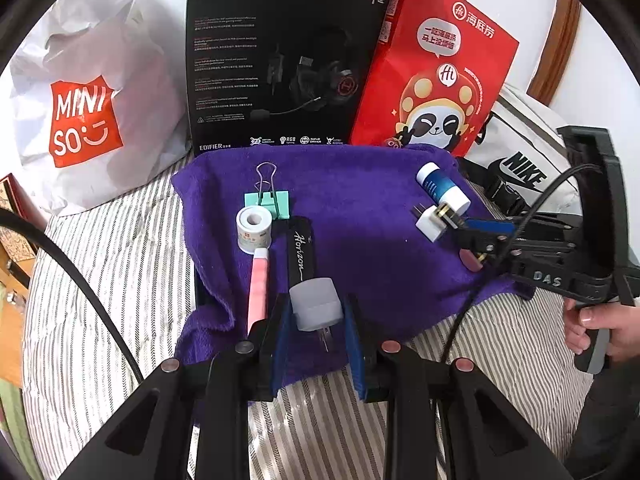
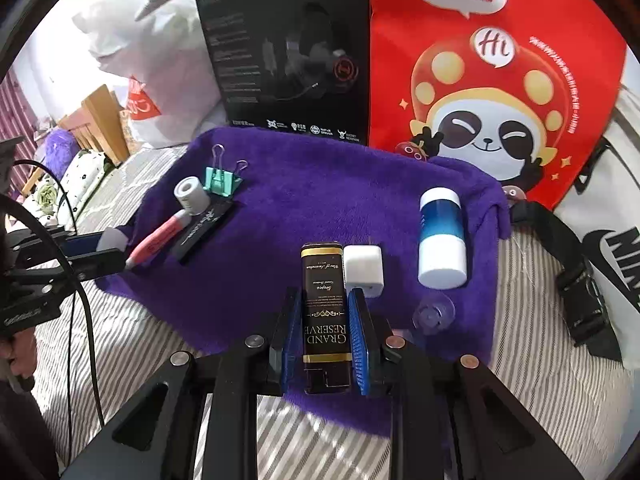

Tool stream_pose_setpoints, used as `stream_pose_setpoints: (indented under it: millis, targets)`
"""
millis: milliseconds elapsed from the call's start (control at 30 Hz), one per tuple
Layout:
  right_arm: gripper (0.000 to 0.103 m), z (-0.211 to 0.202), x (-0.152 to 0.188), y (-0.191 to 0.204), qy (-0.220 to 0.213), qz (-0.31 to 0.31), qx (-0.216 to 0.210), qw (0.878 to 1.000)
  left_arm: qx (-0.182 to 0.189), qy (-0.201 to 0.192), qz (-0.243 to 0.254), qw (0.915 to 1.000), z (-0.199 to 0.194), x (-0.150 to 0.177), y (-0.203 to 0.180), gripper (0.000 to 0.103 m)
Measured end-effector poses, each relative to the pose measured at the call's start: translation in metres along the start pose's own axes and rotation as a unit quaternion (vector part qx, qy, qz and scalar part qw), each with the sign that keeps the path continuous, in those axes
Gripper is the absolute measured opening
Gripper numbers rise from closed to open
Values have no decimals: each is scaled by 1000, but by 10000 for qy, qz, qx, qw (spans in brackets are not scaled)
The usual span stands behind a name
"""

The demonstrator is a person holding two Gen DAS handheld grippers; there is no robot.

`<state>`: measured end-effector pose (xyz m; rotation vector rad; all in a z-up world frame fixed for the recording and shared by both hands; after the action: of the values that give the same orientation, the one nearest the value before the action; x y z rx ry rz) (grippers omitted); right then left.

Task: Organize rigid objects
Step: 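Set the Grand Reserve box on the towel with the right tool while the left tool carries the plug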

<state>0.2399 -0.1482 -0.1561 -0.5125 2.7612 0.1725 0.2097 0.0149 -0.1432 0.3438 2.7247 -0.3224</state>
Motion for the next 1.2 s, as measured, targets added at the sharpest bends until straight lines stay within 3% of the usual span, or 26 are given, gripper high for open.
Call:
stream_pose_setpoints:
  millis: [300, 767, 967, 1033, 1133, 1200]
  targets:
    - [24, 39, -9, 6, 461, -136, 198, 9986, 54, 99, -54, 9999, 9, 0, 9, 25]
    - [24, 56, -18, 6, 554, -108, 449, 9974, 100, 182, 28, 9998, 11, 0, 10, 25]
    - [25, 55, -17, 5, 538, -161, 373, 9977, 66, 225, 32, 9997, 10, 3, 9, 25]
    - [30, 54, -16, 4, 535, -159, 319, 9979, 57, 232, 15, 9997, 9, 3, 10, 25]
    - [46, 50, -11, 1, 585, -108, 298, 9978, 61, 232, -25, 9997, 9, 4, 11, 25]
    - [46, 42, -6, 0, 506, -146, 370, 9979, 97, 264, -55, 9996, 10, 4, 12, 25]
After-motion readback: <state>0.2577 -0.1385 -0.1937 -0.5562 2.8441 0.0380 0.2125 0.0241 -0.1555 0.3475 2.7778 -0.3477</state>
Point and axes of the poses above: each gripper's, at about its wrist camera, not at the fingertips, and z roughly the way its jaws point, y to its left, x to its underside, the point moved 7 cm from there along z, roughly the way its jaws point, and after that the axes turned 14 degrees about y, right-handed, at the moved point
